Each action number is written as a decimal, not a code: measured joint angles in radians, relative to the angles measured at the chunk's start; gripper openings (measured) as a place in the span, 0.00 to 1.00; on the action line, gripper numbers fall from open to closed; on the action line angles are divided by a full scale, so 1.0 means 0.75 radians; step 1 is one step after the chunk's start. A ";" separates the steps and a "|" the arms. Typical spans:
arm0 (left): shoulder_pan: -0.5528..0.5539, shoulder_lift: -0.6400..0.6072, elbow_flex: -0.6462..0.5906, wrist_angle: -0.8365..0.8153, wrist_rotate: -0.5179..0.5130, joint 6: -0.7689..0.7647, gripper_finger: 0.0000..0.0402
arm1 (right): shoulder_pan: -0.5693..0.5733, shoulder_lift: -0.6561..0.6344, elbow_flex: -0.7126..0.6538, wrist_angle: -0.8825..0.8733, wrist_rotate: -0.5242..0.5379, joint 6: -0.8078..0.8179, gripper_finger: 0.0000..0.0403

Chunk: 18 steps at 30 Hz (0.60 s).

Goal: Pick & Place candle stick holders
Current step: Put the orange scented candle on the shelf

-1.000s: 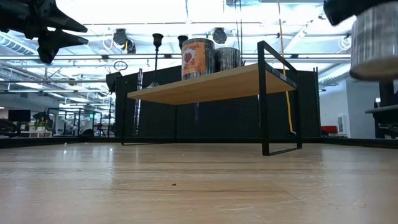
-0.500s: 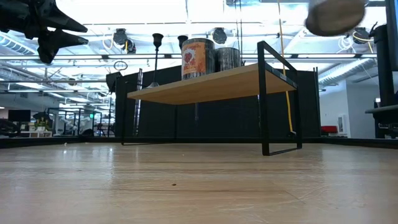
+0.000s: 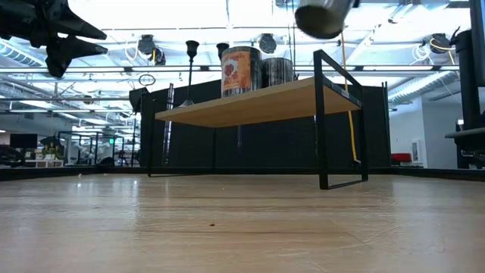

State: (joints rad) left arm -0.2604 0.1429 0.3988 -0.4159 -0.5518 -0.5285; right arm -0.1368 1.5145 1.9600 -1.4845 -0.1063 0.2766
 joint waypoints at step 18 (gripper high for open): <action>0.000 0.000 0.000 0.000 0.000 0.000 0.36 | -0.115 0.315 0.056 0.041 0.047 -0.316 0.00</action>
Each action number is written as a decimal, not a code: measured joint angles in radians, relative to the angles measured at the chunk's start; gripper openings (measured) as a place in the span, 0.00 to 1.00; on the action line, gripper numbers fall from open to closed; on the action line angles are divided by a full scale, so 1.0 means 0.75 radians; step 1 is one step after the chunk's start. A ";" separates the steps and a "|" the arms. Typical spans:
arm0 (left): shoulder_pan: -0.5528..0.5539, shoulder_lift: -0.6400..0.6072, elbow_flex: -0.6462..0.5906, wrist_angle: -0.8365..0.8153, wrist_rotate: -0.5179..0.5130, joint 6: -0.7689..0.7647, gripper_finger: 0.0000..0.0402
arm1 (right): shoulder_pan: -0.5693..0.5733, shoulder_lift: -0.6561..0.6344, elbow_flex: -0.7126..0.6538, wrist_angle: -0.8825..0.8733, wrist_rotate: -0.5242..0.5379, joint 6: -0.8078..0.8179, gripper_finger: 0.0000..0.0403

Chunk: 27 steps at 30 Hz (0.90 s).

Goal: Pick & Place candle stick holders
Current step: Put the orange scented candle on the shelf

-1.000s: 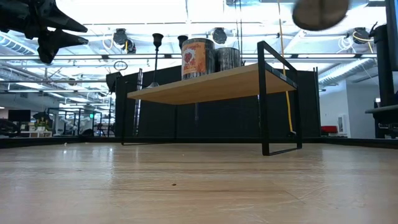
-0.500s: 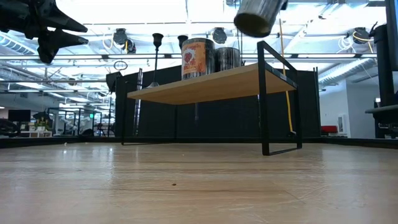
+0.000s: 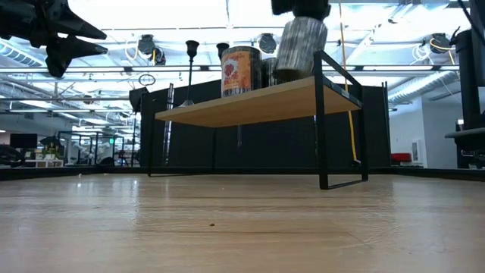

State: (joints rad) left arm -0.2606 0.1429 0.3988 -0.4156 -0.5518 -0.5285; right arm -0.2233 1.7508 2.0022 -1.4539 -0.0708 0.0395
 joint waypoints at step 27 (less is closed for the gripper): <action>0.000 0.001 0.000 -0.004 0.000 0.001 0.36 | 0.014 0.063 -0.001 0.116 0.099 -0.032 0.04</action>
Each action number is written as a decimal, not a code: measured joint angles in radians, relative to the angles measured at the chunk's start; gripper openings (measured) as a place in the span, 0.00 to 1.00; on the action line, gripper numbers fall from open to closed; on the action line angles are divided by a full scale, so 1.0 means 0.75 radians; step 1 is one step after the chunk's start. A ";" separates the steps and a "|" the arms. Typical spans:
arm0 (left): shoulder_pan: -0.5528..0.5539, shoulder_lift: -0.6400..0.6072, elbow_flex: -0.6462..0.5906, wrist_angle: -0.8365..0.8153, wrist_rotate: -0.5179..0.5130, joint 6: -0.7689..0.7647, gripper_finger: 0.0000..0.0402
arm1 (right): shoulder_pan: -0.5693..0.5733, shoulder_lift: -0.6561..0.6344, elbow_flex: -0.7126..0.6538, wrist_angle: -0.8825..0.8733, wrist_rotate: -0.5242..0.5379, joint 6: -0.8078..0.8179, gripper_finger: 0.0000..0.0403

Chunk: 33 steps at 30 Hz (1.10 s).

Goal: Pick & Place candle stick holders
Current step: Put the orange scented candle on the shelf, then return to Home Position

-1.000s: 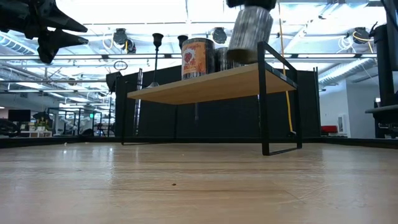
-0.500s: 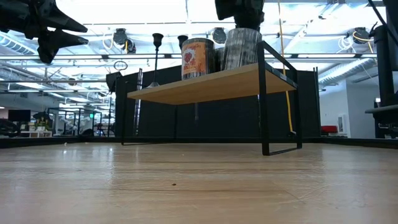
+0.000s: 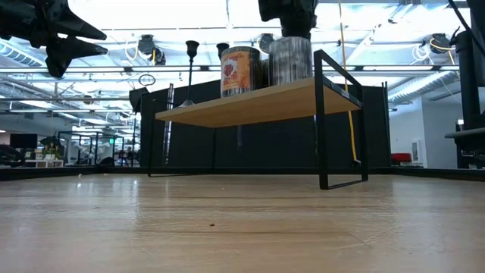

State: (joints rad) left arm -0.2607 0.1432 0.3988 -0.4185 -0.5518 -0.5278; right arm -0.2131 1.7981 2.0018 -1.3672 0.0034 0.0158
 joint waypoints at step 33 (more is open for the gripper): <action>0.000 0.000 0.000 0.005 0.001 -0.077 0.36 | 0.154 -0.569 -0.156 0.143 0.110 0.222 0.00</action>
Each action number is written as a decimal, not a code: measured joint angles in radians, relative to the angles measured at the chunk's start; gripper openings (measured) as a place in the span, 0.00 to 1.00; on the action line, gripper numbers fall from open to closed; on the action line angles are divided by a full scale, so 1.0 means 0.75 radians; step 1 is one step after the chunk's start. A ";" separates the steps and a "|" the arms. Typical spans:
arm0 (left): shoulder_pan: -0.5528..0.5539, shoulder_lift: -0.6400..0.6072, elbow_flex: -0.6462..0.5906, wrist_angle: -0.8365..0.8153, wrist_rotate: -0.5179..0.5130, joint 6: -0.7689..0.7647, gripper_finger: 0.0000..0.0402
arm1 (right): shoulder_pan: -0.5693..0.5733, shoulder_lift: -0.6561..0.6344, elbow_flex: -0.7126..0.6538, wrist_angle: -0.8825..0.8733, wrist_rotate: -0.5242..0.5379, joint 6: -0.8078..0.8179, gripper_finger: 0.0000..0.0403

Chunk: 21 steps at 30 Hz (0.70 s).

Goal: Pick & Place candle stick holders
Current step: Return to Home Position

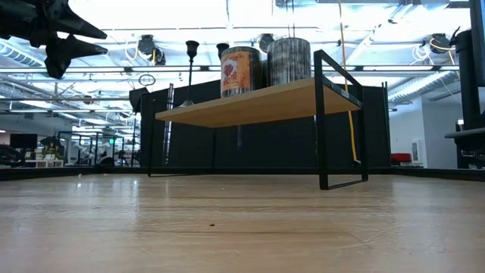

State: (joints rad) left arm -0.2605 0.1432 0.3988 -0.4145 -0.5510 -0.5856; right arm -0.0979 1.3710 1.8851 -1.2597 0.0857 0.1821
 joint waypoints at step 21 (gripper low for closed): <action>0.000 0.000 0.000 0.013 0.239 0.242 0.36 | 0.076 -0.773 -1.046 0.747 0.060 0.015 0.00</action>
State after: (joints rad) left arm -0.2607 0.1432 0.3988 -0.4049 -0.3720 -0.4039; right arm -0.0410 0.7915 1.1003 -0.6994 0.1310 0.1931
